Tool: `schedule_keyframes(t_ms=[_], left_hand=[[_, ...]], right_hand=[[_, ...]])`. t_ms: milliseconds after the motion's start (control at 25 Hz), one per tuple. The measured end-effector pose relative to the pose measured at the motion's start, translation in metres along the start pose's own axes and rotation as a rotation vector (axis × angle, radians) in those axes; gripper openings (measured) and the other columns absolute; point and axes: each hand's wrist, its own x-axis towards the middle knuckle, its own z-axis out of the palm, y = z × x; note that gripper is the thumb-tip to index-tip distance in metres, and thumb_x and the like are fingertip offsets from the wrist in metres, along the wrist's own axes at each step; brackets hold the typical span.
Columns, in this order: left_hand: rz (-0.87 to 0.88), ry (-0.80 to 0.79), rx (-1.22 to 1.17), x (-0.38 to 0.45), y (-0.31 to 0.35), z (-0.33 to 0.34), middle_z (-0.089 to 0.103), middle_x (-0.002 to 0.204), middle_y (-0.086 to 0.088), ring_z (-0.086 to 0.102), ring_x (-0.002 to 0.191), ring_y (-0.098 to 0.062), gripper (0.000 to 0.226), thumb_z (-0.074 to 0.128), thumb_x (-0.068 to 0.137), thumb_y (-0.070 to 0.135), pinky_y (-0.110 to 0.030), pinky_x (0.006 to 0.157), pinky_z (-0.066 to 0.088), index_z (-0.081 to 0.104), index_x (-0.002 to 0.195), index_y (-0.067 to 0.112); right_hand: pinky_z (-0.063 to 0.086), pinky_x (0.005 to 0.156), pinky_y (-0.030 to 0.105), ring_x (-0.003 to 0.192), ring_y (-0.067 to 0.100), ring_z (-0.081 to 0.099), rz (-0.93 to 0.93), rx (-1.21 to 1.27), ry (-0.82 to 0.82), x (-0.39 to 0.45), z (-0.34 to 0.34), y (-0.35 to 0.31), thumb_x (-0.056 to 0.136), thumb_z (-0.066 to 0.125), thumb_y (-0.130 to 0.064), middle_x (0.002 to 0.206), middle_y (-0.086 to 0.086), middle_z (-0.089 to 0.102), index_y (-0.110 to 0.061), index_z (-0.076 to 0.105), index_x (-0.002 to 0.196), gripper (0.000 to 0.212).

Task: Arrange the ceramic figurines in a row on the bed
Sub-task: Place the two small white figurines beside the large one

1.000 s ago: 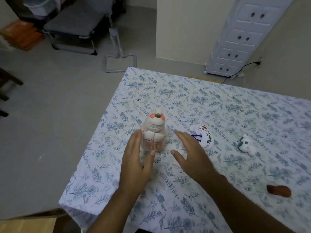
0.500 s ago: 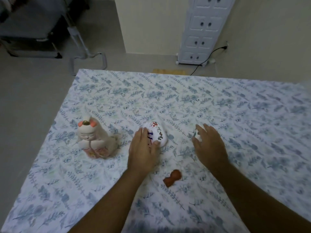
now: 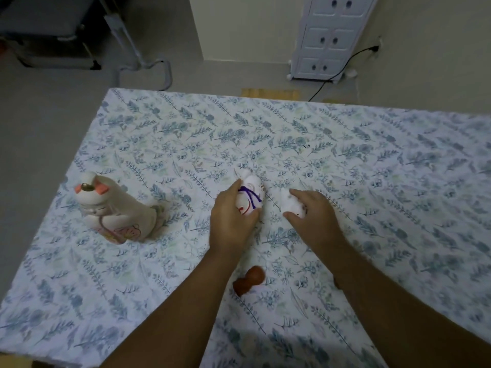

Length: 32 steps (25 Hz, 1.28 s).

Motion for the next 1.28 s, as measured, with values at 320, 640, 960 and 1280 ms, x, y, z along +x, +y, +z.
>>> schedule_keyframes(t_ms=[320, 640, 960, 1280], left_hand=[[0.12, 0.077, 0.185, -0.007, -0.006, 0.016, 0.051, 0.138, -0.009, 0.049, 0.127, -0.025, 0.075, 0.082, 0.078, 0.016, -0.03, 0.101, 0.047, 0.049, 0.145, 0.013], [0.06, 0.048, 0.003, -0.028, 0.002, 0.002, 0.042, 0.149, -0.006, 0.032, 0.14, -0.02, 0.094, 0.081, 0.077, 0.033, -0.033, 0.112, 0.033, 0.03, 0.153, 0.016], [0.237, -0.238, 0.201, -0.114, -0.053, -0.013, 0.037, 0.153, -0.004, 0.029, 0.143, -0.019, 0.07, 0.07, 0.09, 0.041, -0.029, 0.115, 0.026, 0.042, 0.149, 0.018], [0.256, -0.317, 0.102, -0.115, -0.064, -0.028, 0.064, 0.095, 0.021, 0.056, 0.087, 0.009, 0.027, 0.078, 0.086, 0.029, -0.008, 0.077, 0.043, 0.07, 0.111, 0.025]], right_hand=[[0.049, 0.097, 0.033, 0.126, 0.025, 0.048, -0.088, -0.095, -0.002, 0.001, 0.024, -0.015, 0.086, 0.073, -0.008, 0.13, 0.008, 0.055, -0.013, 0.053, 0.142, 0.06], [0.042, 0.104, 0.038, 0.134, 0.018, 0.044, -0.018, 0.041, -0.027, -0.031, 0.007, -0.008, 0.086, 0.075, -0.034, 0.146, 0.001, 0.049, -0.032, 0.025, 0.154, 0.085], [0.039, 0.108, 0.055, 0.135, 0.041, 0.042, 0.254, -0.334, 0.25, -0.142, -0.018, 0.07, 0.095, 0.057, -0.039, 0.146, 0.022, 0.047, -0.013, 0.046, 0.144, 0.057], [0.046, 0.1, 0.038, 0.123, 0.031, 0.049, 0.276, 0.108, 0.224, -0.147, 0.001, 0.057, 0.087, 0.076, -0.023, 0.134, 0.013, 0.048, -0.023, 0.049, 0.14, 0.059]])
